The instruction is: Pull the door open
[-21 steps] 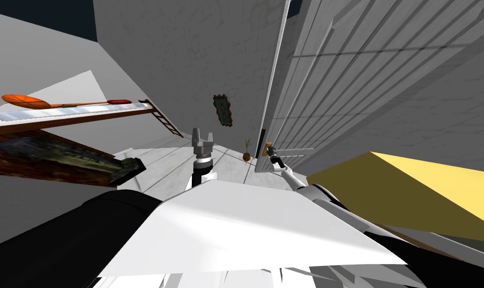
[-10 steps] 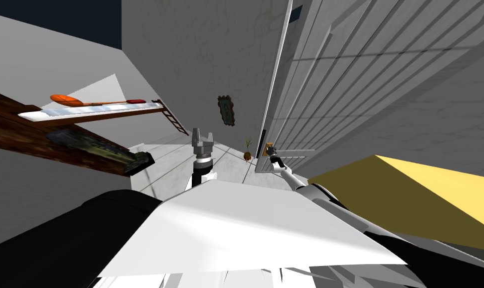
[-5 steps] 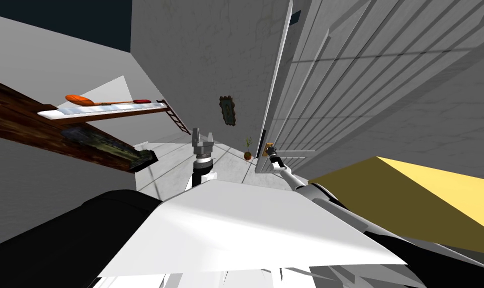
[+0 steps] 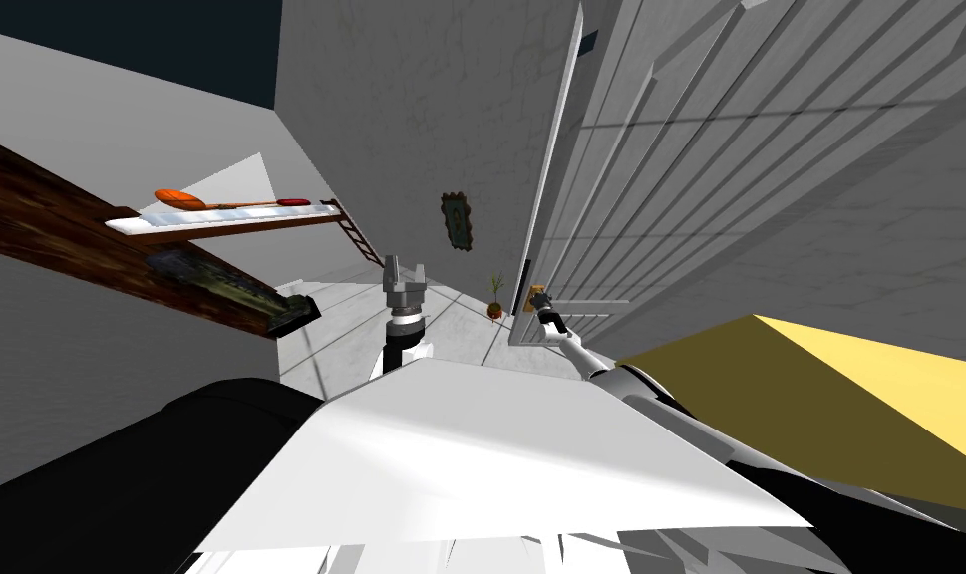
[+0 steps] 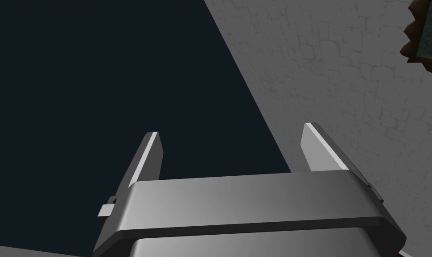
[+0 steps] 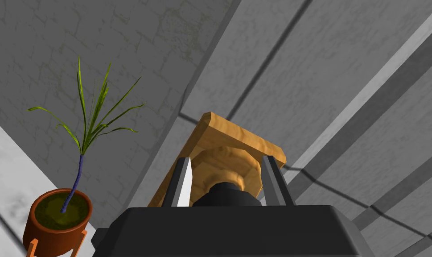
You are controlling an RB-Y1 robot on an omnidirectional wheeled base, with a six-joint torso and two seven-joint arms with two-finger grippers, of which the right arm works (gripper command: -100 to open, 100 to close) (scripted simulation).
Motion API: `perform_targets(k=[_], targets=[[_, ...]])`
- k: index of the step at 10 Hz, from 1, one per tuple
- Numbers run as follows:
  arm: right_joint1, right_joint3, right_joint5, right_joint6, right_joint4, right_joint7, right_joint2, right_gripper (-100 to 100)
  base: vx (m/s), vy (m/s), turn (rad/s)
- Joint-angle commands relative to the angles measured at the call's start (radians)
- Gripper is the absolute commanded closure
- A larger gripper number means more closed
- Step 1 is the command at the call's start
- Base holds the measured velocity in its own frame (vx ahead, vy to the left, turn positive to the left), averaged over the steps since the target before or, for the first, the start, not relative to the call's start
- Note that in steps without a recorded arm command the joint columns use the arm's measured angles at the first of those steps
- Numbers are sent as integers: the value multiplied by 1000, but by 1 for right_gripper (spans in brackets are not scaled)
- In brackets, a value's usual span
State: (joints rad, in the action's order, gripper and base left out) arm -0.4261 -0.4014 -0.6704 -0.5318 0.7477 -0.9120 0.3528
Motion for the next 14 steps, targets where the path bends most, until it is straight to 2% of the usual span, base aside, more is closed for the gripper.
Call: perform_targets(k=[1,2,4,5,9,10,14], targets=[[2,-8,-14,4,-5,-48,-3,100,-16,-26,42],[2,-8,-14,4,-5,-48,-3,100,-12,-23,24],[1,-14,-39,6,-4,-109,-3,100,-22,-36,51],[1,-14,-39,6,-4,-120,-3,100,-23,-30,38],[-1,-25,-80,9,-2,-246,-3,100,-18,-40,50],[-1,-25,-80,9,-2,-248,-3,100,-20,-32,20],[-2,-34,-112,11,0,-351,-3,100,-15,-32,39]])
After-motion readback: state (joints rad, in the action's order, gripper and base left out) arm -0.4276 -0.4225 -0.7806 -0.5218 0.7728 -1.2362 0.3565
